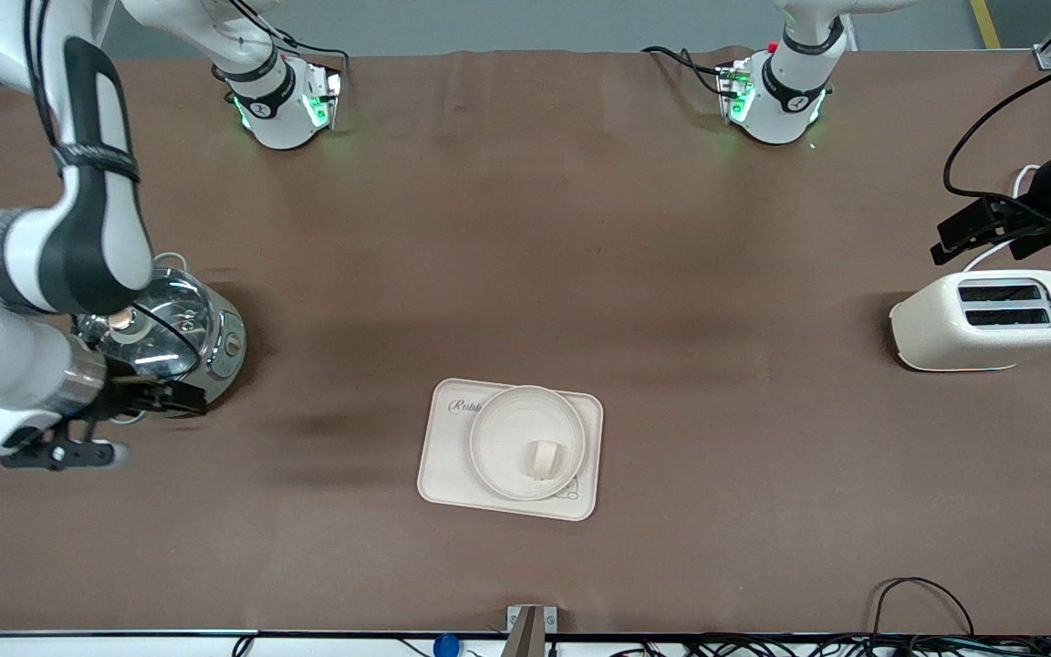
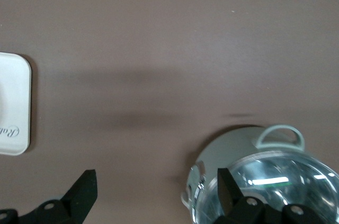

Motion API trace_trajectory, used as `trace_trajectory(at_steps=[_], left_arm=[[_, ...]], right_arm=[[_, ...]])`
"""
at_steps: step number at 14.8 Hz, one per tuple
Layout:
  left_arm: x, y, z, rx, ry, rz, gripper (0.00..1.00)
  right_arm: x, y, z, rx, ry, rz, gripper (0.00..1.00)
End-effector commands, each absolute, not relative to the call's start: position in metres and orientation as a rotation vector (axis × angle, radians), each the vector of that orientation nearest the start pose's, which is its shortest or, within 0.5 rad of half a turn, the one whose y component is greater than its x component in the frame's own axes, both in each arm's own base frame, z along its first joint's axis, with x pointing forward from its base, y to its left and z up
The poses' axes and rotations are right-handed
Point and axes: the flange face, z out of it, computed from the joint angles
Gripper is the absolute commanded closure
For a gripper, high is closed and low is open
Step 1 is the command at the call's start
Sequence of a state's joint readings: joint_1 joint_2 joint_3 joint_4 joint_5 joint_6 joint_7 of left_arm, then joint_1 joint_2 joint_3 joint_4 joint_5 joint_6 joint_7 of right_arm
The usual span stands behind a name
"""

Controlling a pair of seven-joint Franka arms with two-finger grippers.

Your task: Place bun in plate and plate on tray

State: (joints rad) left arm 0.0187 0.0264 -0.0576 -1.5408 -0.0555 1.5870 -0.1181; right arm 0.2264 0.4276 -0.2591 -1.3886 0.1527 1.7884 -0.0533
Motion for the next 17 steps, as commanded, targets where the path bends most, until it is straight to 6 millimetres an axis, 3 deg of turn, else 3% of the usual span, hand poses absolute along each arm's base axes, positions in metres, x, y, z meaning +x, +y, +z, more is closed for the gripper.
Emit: trace_trajectory(at_steps=[1,4,6,8,15,17], left_arm=[[0.562,-0.022,0.629,-3.194,-0.114,-0.056,0.00],[0.565,-0.027,0.630,-3.189,-0.116,-0.060,0.00],[0.565,-0.033,0.633,-3.187,-0.108,-0.072,0.00],[0.569,-0.033,0.634,-3.188,-0.101,-0.072,0.00],[0.567,-0.034,0.631,-3.172,-0.095,-0.037,0.00],[0.568,-0.034,0.632,-3.173,-0.085,-0.040,0.00]], right_arm=[[0.644,0.001,0.518,-3.114,-0.056,0.001,0.00],[0.625,-0.005,0.558,-3.124,-0.048,-0.028,0.00],[0.607,-0.019,0.587,-3.111,-0.014,-0.041,0.00],[0.595,-0.032,0.604,-3.101,0.013,-0.051,0.00],[0.570,-0.061,0.629,-3.077,0.055,-0.037,0.00],[0.562,-0.058,0.641,-3.088,0.042,-0.053,0.00]])
